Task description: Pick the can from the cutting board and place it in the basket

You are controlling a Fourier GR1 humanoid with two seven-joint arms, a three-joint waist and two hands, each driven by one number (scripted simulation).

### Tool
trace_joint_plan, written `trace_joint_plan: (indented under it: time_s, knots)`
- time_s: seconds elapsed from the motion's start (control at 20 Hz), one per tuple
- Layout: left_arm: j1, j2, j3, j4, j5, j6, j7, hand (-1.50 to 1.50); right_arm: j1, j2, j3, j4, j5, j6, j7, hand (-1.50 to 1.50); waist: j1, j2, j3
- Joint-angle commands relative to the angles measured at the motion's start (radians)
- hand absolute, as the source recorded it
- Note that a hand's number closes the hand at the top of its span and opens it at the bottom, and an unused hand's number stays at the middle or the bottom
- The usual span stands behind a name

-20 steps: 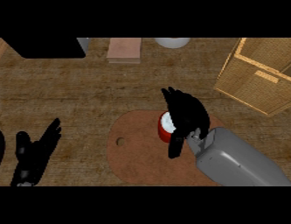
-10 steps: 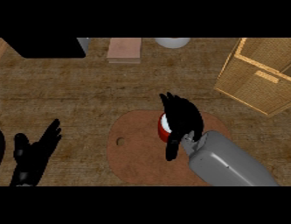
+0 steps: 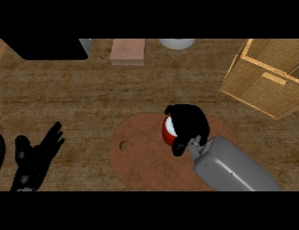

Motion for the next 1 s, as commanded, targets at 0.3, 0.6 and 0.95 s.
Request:
trace_joint_plan:
  time_s: [0.3,0.6,0.95]
  knots:
    - [-0.018,-0.054,-0.019,0.094,-0.053,0.013,0.008,0.0,0.01,0.024,0.044,0.048,0.156,0.024,-0.075,1.5,-0.003,0.008,-0.012]
    - [0.018,-0.02,-0.006,0.037,-0.022,-0.04,0.026,0.0,-0.117,0.188,-0.08,0.324,0.218,-0.079,0.089,1.5,0.034,0.018,-0.012]
    - [-0.008,-0.025,-0.032,0.016,-0.036,-0.045,0.053,0.0,-0.31,0.214,-0.227,0.552,0.308,-0.278,0.257,1.5,0.065,0.026,-0.012]
